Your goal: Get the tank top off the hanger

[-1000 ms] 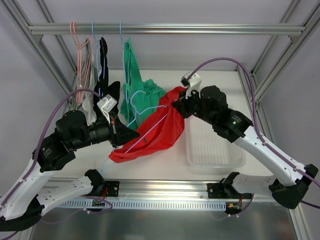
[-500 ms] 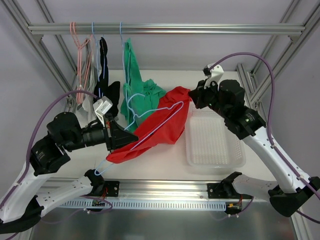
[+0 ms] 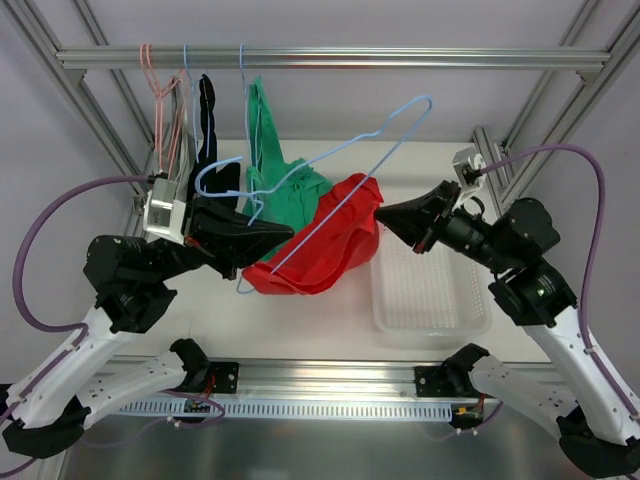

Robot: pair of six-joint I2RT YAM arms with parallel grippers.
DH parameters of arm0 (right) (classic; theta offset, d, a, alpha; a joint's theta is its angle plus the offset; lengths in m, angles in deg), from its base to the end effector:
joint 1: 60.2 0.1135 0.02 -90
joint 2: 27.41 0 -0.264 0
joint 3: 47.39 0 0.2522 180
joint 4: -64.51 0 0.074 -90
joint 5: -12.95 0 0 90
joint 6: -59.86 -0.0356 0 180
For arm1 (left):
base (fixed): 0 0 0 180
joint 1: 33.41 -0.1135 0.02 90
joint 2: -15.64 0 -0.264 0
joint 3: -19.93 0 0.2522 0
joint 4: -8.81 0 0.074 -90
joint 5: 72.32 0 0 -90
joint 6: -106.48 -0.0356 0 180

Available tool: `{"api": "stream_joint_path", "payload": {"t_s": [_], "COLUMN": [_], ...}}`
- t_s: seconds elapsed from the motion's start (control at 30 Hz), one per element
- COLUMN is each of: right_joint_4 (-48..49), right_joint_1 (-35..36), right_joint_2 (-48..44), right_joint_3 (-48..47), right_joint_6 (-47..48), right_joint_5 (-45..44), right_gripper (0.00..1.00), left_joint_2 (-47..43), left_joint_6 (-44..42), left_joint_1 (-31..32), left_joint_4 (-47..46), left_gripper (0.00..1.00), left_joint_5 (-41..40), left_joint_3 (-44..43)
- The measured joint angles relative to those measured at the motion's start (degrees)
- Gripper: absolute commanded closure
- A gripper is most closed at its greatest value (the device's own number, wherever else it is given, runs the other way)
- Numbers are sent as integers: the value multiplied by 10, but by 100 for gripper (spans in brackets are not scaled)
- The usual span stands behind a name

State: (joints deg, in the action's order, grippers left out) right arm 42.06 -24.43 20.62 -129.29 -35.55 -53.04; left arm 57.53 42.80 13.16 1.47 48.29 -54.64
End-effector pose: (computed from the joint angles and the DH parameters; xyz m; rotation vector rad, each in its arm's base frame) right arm 0.1191 0.1037 0.4714 -0.7179 1.2561 0.8806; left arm 0.0665 -0.0966 0.4932 0.7014 0.8200 -1.3908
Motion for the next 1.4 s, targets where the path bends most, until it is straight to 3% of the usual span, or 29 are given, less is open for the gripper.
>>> {"api": "stream_joint_path", "payload": {"t_s": [0.17, 0.33, 0.6, 0.63, 0.7, 0.73, 0.77, 0.83, 0.9, 1.0, 1.13, 1.4], "right_joint_4": [108, 100, 71, 71, 70, 68, 65, 60, 45, 14, -36, -93], "right_joint_1": [90, 185, 199, 201, 205, 208, 212, 218, 221, 221, 220, 219], "right_joint_2": [-18, 12, 31, 37, 52, 61, 70, 82, 82, 65, 17, -36], "right_joint_3": [101, 179, 210, 210, 210, 210, 212, 217, 224, 226, 219, 177], "right_joint_6": [-75, -79, -72, -72, -72, -72, -72, -68, -61, -55, -42, -18], "right_joint_5": [52, 17, -93, -104, -119, -127, -133, -146, -169, -222, -292, -353], "right_gripper": [100, 100, 100, 96, 77, 43, 25, 9, 1, 1, 1, 0], "left_joint_2": [62, 130, 158, 156, 137, 125, 106, 57, 2, -56, -57, 109], "left_joint_6": [-9, -44, -78, -78, -80, -80, -80, -79, -75, -62, -36, 3], "left_joint_1": [0, 0, 0, 0, 0, 0, 0, 0, 0, 0, 0, 0], "left_joint_4": [-196, -318, -456, -453, -398, -368, -325, -244, -171, -61, 73, 298], "left_gripper": [100, 100, 100, 100, 100, 100, 100, 100, 100, 100, 100, 100], "left_joint_5": [-12, -25, -49, -56, -72, -82, -102, -143, -191, -249, -313, -386], "left_joint_3": [5, 6, 83, 89, 92, 92, 93, 102, 125, 139, 119, -59]}}
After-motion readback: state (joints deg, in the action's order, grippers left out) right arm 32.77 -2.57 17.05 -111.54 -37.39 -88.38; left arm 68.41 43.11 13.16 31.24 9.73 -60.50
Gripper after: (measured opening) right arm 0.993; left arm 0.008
